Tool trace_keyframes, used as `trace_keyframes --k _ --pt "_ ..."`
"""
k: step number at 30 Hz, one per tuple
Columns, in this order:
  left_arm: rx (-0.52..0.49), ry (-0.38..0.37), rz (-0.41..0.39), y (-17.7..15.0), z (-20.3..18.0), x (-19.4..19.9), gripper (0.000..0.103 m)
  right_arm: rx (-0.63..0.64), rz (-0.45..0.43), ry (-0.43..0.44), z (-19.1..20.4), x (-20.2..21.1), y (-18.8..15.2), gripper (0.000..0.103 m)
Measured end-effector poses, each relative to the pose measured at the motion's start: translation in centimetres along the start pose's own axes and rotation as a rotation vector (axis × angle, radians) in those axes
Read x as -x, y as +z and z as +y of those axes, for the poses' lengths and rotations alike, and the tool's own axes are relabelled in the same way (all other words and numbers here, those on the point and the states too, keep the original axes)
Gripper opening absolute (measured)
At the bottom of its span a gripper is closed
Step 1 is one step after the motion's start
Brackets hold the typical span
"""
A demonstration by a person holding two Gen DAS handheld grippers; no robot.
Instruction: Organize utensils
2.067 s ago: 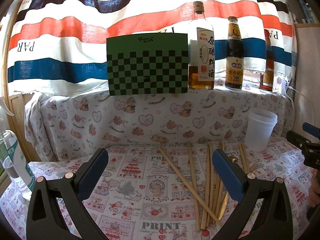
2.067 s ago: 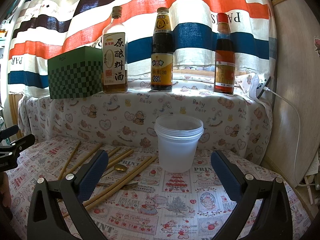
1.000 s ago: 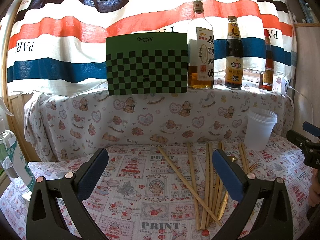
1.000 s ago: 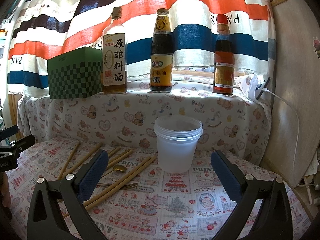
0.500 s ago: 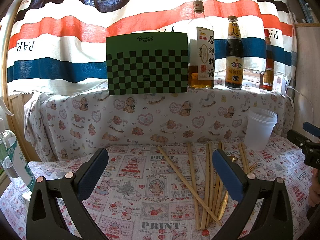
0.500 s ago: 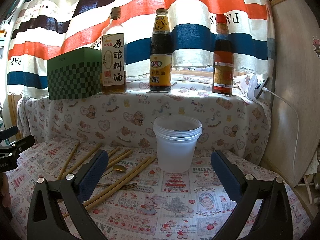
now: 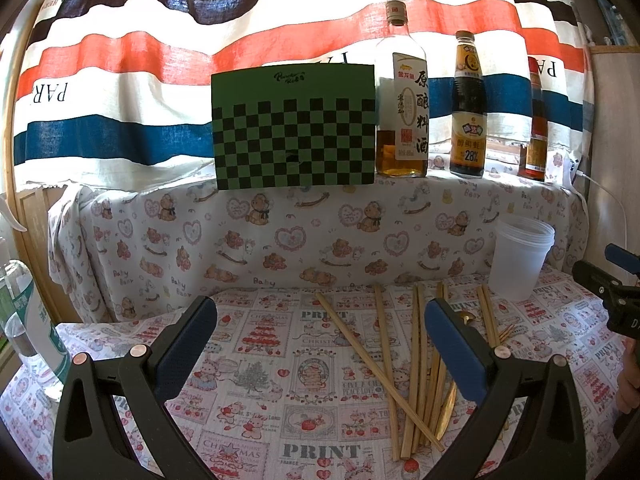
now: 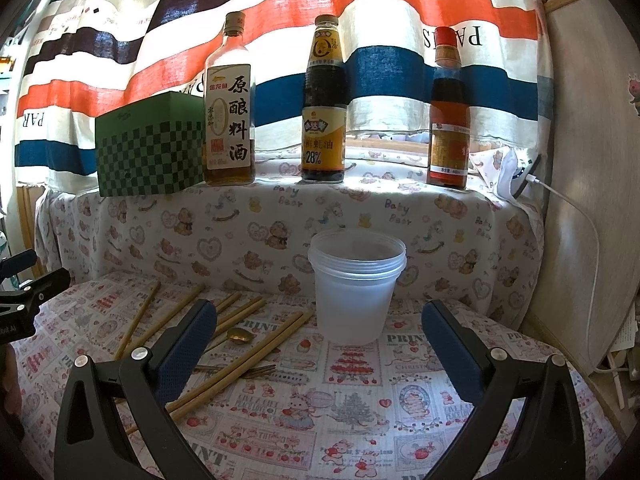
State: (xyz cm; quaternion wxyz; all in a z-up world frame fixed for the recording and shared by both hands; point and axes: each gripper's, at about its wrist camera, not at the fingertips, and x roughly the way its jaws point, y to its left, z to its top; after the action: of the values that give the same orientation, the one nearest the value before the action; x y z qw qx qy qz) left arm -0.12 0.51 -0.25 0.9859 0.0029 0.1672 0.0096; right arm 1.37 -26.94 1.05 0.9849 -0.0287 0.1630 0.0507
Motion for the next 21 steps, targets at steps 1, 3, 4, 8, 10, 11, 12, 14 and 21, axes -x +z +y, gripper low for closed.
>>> trace_keyframes --k 1,3,4,8,10,11,12,14,21 --pt "-0.001 0.0 -0.001 -0.01 -0.02 0.01 0.103 -0.002 0.002 0.0 -0.03 -0.04 0.0 0.103" --pt "-0.005 -0.001 -0.001 -0.01 -0.04 -0.01 0.103 -0.006 0.003 0.0 -0.12 -0.02 -0.04 0.103" --pt "-0.007 -0.002 -0.001 -0.09 -0.13 0.02 0.103 -0.004 0.002 0.0 -0.06 -0.05 0.01 0.103" --pt "-0.008 0.0 -0.002 -0.19 -0.25 0.1 0.103 0.0 0.004 -0.001 -0.09 -0.06 0.0 0.103" --pt "-0.008 0.001 -0.003 -0.17 -0.29 0.12 0.103 -0.006 0.004 -0.002 -0.13 -0.07 -0.01 0.103" --pt "-0.007 0.001 -0.004 -0.14 -0.34 0.17 0.103 -0.006 0.004 -0.001 -0.08 -0.08 -0.01 0.103" --pt "-0.008 0.0 -0.004 -0.19 -0.41 0.23 0.103 -0.007 0.005 -0.001 -0.04 -0.08 0.01 0.103" --pt "-0.012 -0.004 -0.003 -0.12 -0.42 0.27 0.103 -0.004 0.004 -0.002 -0.02 -0.05 0.03 0.103" --pt "-0.014 -0.011 0.004 0.08 -0.4 0.2 0.103 -0.005 0.004 -0.003 0.02 -0.04 0.01 0.103"
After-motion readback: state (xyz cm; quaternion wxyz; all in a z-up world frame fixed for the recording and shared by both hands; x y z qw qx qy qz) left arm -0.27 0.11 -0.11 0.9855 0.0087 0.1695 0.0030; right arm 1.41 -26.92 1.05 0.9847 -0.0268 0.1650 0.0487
